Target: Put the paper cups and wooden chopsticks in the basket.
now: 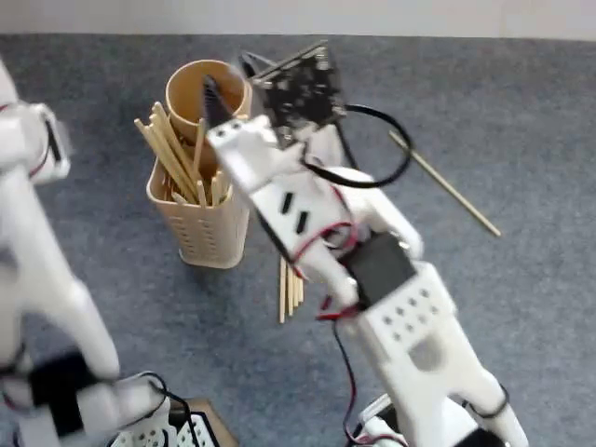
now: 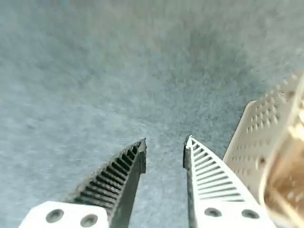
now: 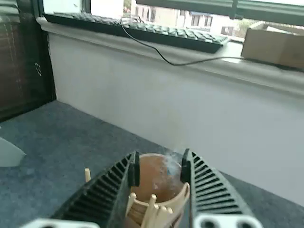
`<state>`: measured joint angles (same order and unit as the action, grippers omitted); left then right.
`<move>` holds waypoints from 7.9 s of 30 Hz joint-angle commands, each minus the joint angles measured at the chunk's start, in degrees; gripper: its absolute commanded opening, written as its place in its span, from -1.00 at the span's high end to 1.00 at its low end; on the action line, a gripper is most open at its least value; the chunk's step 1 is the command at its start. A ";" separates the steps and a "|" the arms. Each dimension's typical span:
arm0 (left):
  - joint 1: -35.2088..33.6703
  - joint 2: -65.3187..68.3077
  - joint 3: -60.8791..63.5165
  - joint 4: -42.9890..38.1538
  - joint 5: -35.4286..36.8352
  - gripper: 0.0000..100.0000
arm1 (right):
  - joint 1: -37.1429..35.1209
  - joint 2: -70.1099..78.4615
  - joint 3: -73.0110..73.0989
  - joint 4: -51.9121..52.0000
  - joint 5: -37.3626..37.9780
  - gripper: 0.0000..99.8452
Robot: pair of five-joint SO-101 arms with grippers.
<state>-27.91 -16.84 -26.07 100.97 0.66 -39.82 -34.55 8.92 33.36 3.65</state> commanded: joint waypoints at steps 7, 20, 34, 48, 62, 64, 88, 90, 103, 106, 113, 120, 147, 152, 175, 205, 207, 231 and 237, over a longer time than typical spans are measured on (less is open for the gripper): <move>8.75 -52.53 61.58 -16.62 -5.54 0.67 | 7.87 -12.26 16.40 2.15 -0.44 0.69; -8.48 -87.52 105.54 -40.53 -0.53 0.67 | 14.46 -16.57 56.84 -26.95 -0.44 0.69; -36.00 -86.81 123.21 -50.64 -2.20 0.67 | 12.53 -15.96 70.11 -38.46 -13.45 0.69; -35.74 -86.46 123.21 -44.57 -2.11 0.67 | 7.96 10.86 56.40 -39.96 -10.90 0.69; -35.91 -86.37 123.21 -44.57 -2.11 0.67 | 12.62 35.38 42.59 -39.52 -10.55 0.69; -35.91 -86.37 123.21 -44.57 -2.11 0.68 | 12.44 36.53 42.51 -39.52 -7.12 0.69; -36.00 -86.46 123.21 -44.57 -2.20 0.68 | 13.05 44.18 18.59 -2.24 -4.75 0.99; -35.56 -86.73 123.21 -44.57 -2.20 0.67 | 13.32 42.24 15.08 -1.36 -4.84 0.99; -2.15 -86.64 123.21 -45.36 -11.16 0.68 | 12.88 17.63 1.71 -8.31 -4.92 0.99; -1.71 -86.29 123.21 -45.27 -11.08 0.68 | 11.65 14.46 -1.71 -13.93 -4.92 0.99; -1.36 -86.29 123.21 -40.97 -11.16 0.68 | 3.74 11.74 -3.82 -32.40 -4.92 0.99; -1.36 -86.29 123.21 -40.88 -11.16 0.68 | -2.77 14.90 8.04 -48.84 -6.42 0.99; -1.45 -86.29 123.21 -39.65 -11.16 0.68 | -1.63 13.58 26.68 -66.33 -6.15 0.62; -1.45 -86.29 123.21 -39.56 -11.16 0.68 | 4.00 2.95 16.66 -27.82 -6.42 0.90; -1.45 -86.29 123.21 -38.77 -11.16 0.68 | 8.04 24.22 35.82 -8.22 -6.42 0.52; -1.45 -86.29 123.21 -38.77 -11.16 0.68 | 5.85 32.75 34.59 -11.47 -6.15 0.69; -1.45 -86.29 123.21 -37.98 -11.16 0.68 | 5.93 36.00 34.42 -11.30 -6.15 0.81; -1.45 -86.81 123.21 -37.10 -11.16 0.68 | 12.00 9.19 19.74 -23.08 -9.14 0.99; -1.45 -86.81 123.21 -36.92 -11.16 0.68 | 2.77 9.01 19.65 -40.04 2.81 0.99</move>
<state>-30.20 -103.16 96.13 63.87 -9.63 -32.18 -22.77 30.64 0.40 0.22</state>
